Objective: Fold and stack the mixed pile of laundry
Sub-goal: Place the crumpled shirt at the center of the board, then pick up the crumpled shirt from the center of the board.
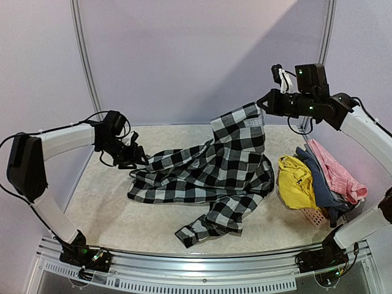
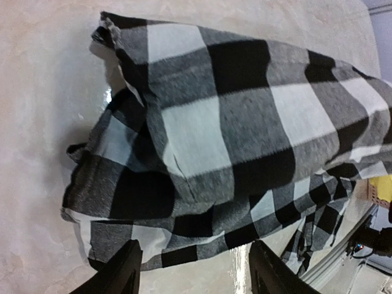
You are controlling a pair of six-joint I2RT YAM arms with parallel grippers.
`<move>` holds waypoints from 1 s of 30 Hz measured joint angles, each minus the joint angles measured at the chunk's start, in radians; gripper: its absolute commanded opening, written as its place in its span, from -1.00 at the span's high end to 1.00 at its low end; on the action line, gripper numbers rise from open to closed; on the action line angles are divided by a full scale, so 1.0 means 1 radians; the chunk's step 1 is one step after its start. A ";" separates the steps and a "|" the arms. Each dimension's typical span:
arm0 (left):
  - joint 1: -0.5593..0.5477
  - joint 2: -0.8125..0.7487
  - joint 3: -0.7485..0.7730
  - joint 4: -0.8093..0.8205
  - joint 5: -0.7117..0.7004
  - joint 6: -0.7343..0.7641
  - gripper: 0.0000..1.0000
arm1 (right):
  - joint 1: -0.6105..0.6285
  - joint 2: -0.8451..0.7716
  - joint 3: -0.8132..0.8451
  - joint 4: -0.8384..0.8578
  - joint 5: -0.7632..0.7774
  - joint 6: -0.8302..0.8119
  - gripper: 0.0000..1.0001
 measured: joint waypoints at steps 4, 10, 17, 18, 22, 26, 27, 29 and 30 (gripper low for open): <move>-0.005 -0.054 -0.100 0.080 0.076 0.002 -0.09 | 0.000 0.045 0.060 -0.011 0.016 0.005 1.00; -0.008 0.016 -0.124 0.226 0.157 0.026 -0.06 | 0.000 0.103 0.136 -0.038 0.035 0.007 1.00; -0.008 0.161 -0.077 0.293 0.193 0.093 -0.03 | 0.000 0.195 0.251 -0.104 0.057 0.009 1.00; -0.008 0.178 -0.064 0.294 0.195 0.099 0.00 | 0.000 0.206 0.265 -0.113 0.058 0.010 1.00; -0.008 0.223 -0.014 0.309 0.211 0.119 0.17 | 0.000 0.244 0.319 -0.143 0.060 0.011 1.00; -0.008 0.227 0.020 0.323 0.234 0.122 0.22 | 0.000 0.275 0.360 -0.169 0.065 0.010 1.00; -0.008 0.227 0.026 0.326 0.241 0.120 0.20 | 0.000 0.282 0.369 -0.175 0.066 0.010 1.00; -0.008 0.227 0.026 0.337 0.251 0.120 0.14 | 0.000 0.303 0.396 -0.186 0.068 0.010 1.00; -0.008 0.227 0.024 0.340 0.254 0.119 0.11 | 0.000 0.312 0.406 -0.187 0.069 0.010 1.00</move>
